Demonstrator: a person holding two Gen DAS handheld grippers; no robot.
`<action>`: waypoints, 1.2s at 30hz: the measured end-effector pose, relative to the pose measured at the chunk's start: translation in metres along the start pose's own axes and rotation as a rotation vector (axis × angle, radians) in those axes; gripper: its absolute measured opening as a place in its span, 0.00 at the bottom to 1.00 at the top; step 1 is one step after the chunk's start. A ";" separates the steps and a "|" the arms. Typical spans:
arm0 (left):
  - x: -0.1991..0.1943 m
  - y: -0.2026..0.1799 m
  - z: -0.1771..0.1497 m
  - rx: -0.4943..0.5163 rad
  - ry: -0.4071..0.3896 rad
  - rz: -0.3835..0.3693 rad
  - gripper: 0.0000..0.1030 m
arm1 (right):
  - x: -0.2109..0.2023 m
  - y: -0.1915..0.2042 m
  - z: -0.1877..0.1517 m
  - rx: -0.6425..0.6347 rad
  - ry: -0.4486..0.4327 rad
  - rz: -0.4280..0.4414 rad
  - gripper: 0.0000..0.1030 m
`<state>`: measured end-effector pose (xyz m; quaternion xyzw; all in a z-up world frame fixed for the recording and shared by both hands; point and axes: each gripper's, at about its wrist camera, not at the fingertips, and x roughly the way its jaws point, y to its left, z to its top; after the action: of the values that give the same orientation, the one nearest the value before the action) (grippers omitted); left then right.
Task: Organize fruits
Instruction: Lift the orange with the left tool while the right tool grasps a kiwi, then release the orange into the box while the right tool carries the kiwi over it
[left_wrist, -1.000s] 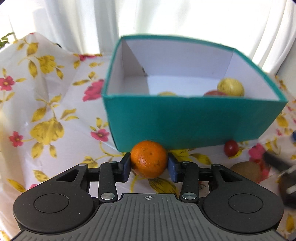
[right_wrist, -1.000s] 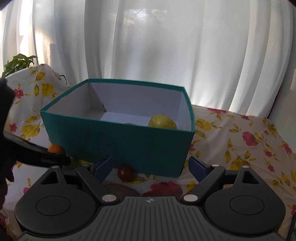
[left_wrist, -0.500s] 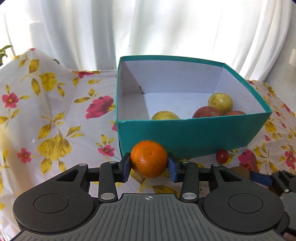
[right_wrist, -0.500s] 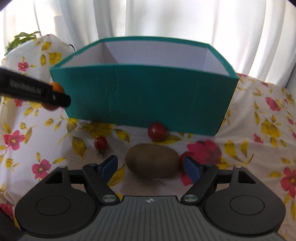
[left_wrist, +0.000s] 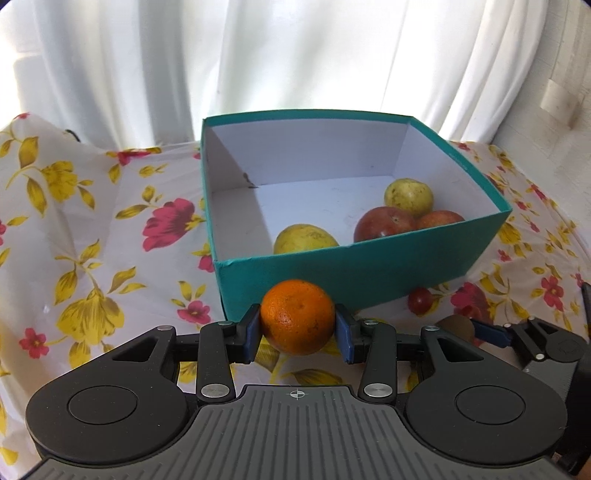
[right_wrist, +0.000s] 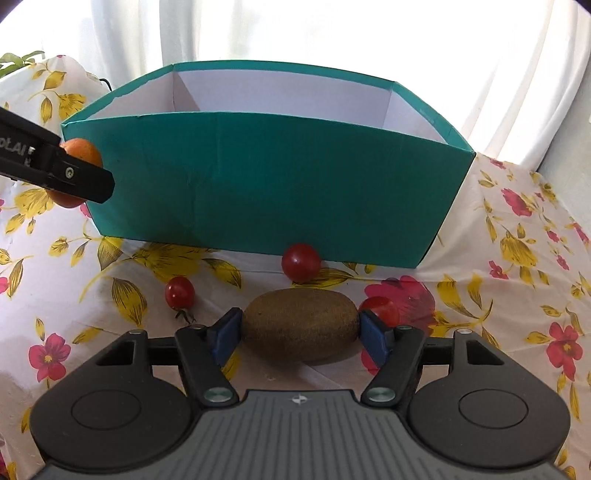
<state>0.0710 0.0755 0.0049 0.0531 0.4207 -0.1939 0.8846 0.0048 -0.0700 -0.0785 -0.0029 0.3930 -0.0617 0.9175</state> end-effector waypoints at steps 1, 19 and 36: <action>-0.001 -0.001 0.001 0.003 -0.003 -0.007 0.44 | 0.000 0.000 0.000 0.001 0.003 0.001 0.66; -0.008 -0.039 0.020 0.076 -0.064 -0.007 0.44 | -0.053 -0.036 -0.010 0.135 -0.079 -0.020 0.65; -0.046 -0.059 0.013 0.067 -0.082 0.061 0.44 | -0.113 -0.059 -0.026 0.164 -0.225 -0.038 0.65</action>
<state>0.0314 0.0321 0.0523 0.0876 0.3757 -0.1828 0.9043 -0.0981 -0.1140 -0.0119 0.0575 0.2812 -0.1103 0.9516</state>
